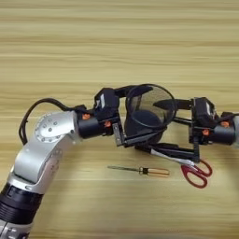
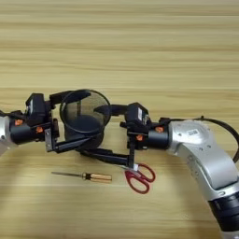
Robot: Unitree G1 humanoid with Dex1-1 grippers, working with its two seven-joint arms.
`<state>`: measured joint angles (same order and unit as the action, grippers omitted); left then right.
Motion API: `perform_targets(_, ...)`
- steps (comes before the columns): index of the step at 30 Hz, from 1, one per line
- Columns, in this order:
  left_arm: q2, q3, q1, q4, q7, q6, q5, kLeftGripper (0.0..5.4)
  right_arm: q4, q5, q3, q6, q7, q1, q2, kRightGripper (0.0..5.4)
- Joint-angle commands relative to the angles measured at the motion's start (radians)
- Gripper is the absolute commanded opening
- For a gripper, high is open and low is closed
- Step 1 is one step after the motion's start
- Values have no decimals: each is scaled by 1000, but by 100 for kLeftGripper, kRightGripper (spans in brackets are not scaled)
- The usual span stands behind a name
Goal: Move the objects on the table
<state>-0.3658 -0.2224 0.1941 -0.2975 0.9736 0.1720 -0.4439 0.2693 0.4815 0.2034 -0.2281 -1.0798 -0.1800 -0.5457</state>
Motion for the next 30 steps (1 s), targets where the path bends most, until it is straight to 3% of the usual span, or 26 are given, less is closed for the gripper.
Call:
perform_targets(1,12,-11,38,5,2,11,-10,469,-10,-27,17,1,3,-27,13,540)
perform_targets(11,19,-15,48,12,4,13,-8,469,-62,-93,35,42,16,-54,44,540)
perform_targets(19,24,-16,51,13,3,12,-4,469,-75,-102,33,57,33,-66,76,540)
perform_targets(25,26,-20,49,24,1,1,6,469,-78,-98,15,62,48,-71,93,478)
perform_targets(30,27,-23,46,25,-3,-6,12,467,-72,-92,5,62,47,-69,95,472)
